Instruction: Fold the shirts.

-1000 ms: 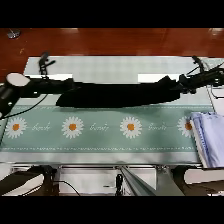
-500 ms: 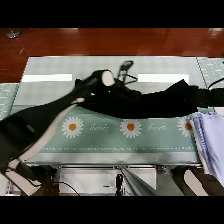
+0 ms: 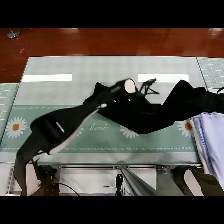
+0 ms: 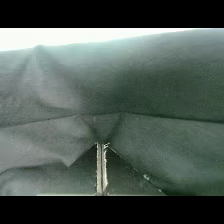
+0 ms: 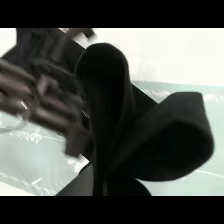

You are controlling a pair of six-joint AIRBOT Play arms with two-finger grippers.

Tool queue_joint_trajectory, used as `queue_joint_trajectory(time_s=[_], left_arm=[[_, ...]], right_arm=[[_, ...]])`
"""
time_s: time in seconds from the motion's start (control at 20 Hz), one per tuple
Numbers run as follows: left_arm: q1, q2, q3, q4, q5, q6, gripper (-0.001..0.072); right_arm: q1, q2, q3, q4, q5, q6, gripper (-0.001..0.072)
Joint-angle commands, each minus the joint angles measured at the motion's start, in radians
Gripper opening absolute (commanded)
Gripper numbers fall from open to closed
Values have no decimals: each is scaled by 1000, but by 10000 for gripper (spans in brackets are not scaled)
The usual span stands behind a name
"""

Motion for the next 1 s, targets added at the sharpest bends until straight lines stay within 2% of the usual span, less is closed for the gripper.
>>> queue_joint_trajectory(time_s=[0.0, 0.15, 0.25, 0.35, 0.45, 0.7, 0.95], left_arm=[[184, 80, 13, -29, -84, 32, 25], [423, 215, 13, 125, -258, 18, 25], [548, 335, 13, 228, -352, 21, 24], [648, 477, 13, 249, -397, 42, 25], [729, 621, 13, 253, -454, 102, 25], [927, 947, -24, 338, -459, 132, 25], [978, 1287, -412, 346, -380, 142, 25]], right_arm=[[1, -4, 0, 89, -37, -5, 30], [133, -73, 38, 157, -65, -6, 30], [301, -153, 97, 157, -154, -5, 30], [449, -269, 178, 142, -235, 11, 30], [557, -407, 267, 126, -284, 32, 30], [718, -755, 478, 128, -317, 73, 31], [823, -964, 622, 129, -397, 99, 31]])
